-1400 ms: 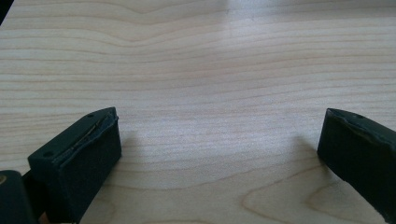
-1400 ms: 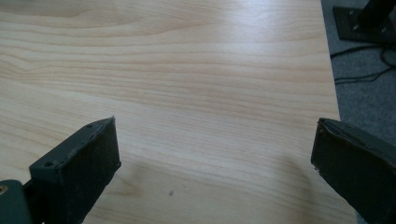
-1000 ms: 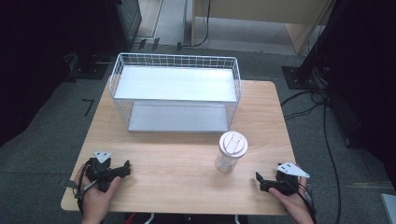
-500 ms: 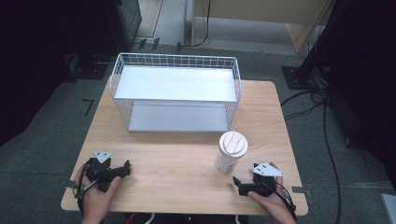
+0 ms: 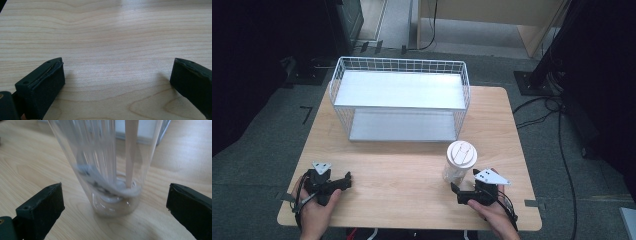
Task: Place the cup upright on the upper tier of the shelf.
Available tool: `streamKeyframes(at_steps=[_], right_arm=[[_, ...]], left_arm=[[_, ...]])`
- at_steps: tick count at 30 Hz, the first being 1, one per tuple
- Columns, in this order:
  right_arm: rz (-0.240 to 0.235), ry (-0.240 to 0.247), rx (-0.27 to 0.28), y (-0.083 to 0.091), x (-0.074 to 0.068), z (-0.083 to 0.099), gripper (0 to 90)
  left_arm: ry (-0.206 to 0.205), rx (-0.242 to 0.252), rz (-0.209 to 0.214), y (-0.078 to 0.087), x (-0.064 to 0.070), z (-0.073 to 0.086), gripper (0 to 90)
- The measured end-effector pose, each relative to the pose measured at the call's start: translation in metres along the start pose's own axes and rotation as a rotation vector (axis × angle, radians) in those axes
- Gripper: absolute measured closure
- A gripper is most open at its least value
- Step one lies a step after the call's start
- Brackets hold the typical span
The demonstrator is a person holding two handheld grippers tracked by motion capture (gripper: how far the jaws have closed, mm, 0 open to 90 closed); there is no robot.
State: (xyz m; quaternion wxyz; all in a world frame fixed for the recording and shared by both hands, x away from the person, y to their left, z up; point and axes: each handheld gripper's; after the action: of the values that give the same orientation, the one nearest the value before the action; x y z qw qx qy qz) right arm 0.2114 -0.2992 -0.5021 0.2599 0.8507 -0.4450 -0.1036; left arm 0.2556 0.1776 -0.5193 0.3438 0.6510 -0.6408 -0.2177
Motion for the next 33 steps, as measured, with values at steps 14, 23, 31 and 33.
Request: streamKeyframes(at_steps=[14,23,31,33], right_arm=[[0.071,0.005,0.142,0.013,0.0,-0.038,1.7],[0.079,0.001,0.165,0.009,-0.009,-0.046,12.3],[0.203,-0.003,0.197,0.002,-0.022,-0.054,13.4],[0.221,-0.029,0.209,0.0,-0.022,-0.056,13.2]], left_arm=[[0.0,0.0,0.0,0.0,0.0,0.0,0.0],[0.0,0.0,0.0,0.0,0.0,0.0,0.0],[0.0,0.0,0.0,0.0,0.0,0.0,0.0],[0.0,0.0,0.0,0.0,0.0,0.0,0.0]])
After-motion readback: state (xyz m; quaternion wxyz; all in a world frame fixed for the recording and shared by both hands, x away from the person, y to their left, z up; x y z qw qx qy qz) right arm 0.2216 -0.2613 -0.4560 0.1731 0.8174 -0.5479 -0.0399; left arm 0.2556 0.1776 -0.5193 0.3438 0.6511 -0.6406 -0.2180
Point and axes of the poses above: each handheld gripper's, and its own axes: y roughly backward along the jaws, z roughly out of its underside, x roughly to its right, and after that the axes turned 14 degrees about y, right-handed
